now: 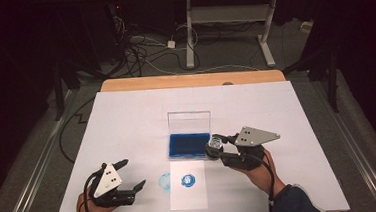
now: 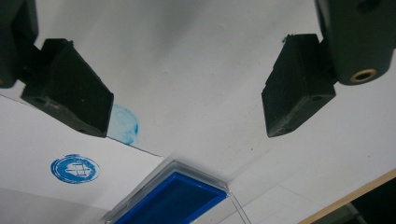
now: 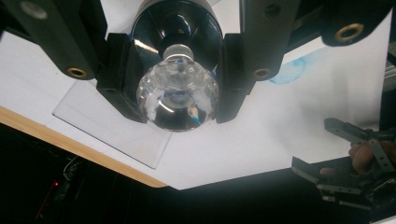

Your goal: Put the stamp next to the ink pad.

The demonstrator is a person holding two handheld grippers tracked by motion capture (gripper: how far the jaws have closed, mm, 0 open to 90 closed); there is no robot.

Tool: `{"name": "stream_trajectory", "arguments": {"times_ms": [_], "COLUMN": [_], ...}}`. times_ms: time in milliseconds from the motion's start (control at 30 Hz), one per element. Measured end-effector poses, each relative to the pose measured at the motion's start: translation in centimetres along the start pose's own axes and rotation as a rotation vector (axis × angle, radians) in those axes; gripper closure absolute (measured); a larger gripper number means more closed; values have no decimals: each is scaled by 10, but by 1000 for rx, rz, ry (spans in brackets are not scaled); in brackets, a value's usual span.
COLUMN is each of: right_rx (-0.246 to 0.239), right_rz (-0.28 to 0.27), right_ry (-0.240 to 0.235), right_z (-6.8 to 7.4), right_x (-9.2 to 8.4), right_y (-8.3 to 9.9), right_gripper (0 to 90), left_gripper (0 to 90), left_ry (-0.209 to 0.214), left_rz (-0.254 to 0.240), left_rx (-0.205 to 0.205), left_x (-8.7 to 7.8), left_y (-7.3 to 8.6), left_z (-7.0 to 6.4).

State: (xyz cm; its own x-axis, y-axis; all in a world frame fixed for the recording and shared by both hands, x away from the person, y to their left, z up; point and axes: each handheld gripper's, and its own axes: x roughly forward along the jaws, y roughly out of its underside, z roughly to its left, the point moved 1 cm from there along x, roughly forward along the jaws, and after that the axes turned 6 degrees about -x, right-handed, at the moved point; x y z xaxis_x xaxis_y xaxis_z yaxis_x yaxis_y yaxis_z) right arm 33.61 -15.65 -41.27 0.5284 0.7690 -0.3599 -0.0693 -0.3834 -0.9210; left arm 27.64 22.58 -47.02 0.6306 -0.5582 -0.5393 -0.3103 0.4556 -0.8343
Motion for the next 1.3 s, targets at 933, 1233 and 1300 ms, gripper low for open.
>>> {"name": "stream_trajectory", "arguments": {"times_ms": [933,1233,1300], "right_rx": [70,86,87], "right_rz": [114,140,140], "right_ry": [93,101,100], "right_z": [-43,-49,-50], "right_x": [23,31,32], "right_y": [36,42,42], "right_gripper": [567,566,566], "left_gripper": [159,158,158], "left_ry": [-4,-2,1], "left_rz": [-4,3,4], "left_rx": [-1,2,2], "left_x": [2,2,3], "left_y": [0,0,1], "left_z": [3,2,1]}}
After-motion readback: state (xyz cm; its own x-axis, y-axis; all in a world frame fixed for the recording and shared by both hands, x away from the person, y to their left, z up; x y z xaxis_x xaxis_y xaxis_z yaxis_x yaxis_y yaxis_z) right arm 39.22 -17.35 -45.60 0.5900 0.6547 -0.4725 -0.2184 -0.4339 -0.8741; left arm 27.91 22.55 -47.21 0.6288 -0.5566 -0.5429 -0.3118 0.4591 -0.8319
